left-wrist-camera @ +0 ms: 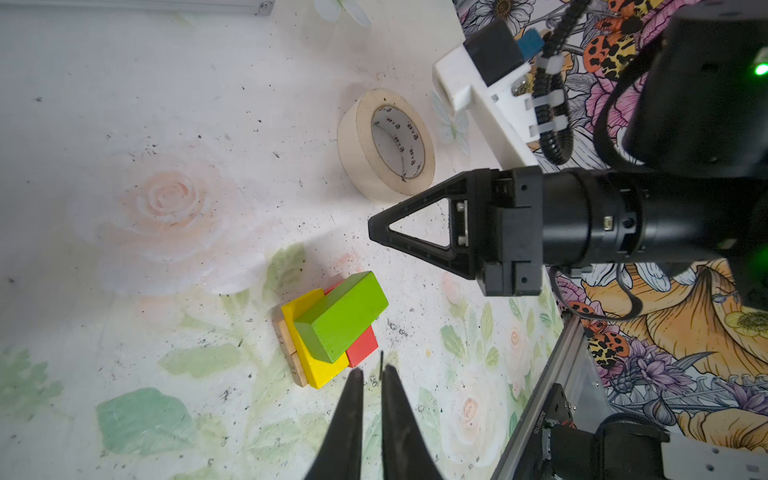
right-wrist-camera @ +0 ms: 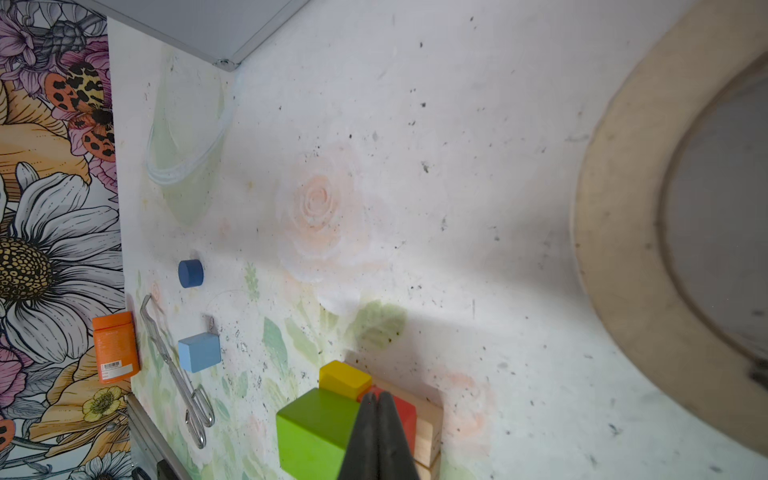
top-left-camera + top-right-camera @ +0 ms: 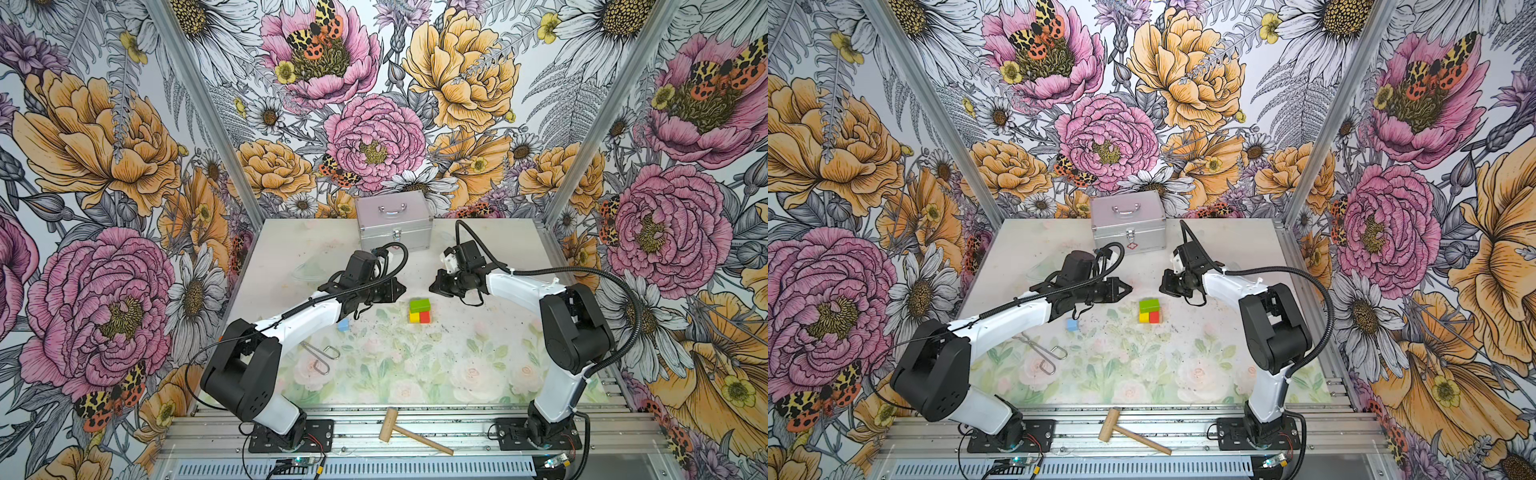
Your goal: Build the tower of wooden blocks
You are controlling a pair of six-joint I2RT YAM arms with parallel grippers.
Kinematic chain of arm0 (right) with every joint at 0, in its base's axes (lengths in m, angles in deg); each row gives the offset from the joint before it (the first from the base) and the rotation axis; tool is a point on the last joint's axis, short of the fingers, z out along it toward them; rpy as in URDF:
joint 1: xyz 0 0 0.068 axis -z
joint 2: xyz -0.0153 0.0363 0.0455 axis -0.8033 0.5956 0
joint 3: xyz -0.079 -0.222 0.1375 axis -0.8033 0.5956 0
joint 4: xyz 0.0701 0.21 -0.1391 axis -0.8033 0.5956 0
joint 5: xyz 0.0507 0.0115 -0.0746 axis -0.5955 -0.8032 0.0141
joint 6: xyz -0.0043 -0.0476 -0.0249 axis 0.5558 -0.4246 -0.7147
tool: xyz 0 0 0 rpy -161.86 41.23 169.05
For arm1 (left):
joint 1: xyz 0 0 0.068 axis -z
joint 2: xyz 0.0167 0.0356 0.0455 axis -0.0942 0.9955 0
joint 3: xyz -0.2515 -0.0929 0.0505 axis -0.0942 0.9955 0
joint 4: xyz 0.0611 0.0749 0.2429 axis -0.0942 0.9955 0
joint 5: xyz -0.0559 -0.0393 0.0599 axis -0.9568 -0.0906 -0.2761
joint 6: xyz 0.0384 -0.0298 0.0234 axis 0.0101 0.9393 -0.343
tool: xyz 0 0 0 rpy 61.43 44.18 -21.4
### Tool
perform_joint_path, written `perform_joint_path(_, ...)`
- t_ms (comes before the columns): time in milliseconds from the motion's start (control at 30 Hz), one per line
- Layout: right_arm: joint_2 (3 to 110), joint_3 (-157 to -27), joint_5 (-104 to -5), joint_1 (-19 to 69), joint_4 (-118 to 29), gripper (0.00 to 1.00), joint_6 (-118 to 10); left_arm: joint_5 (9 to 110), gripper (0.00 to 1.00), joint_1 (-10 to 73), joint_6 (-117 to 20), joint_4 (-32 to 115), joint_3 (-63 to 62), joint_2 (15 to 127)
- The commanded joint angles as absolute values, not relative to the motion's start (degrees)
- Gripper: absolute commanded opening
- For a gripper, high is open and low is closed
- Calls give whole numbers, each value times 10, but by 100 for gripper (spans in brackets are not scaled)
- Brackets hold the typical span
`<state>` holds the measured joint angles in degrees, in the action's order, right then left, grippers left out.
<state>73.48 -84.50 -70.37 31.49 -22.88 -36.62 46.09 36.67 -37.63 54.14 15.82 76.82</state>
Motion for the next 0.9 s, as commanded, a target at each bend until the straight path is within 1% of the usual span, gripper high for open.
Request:
perform_joint_path(0, 749, -866, -714, 307, -242, 0, -374, 470, 13, 368, -373, 539, 165, 782)
perform_joint_path(233, 758, -867, -721, 297, -244, 0, -372, 469, 13, 368, -370, 539, 162, 814)
perform_joint_path(867, 740, -841, -717, 291, -245, 0, -369, 468, 14, 374, -379, 542, 139, 874)
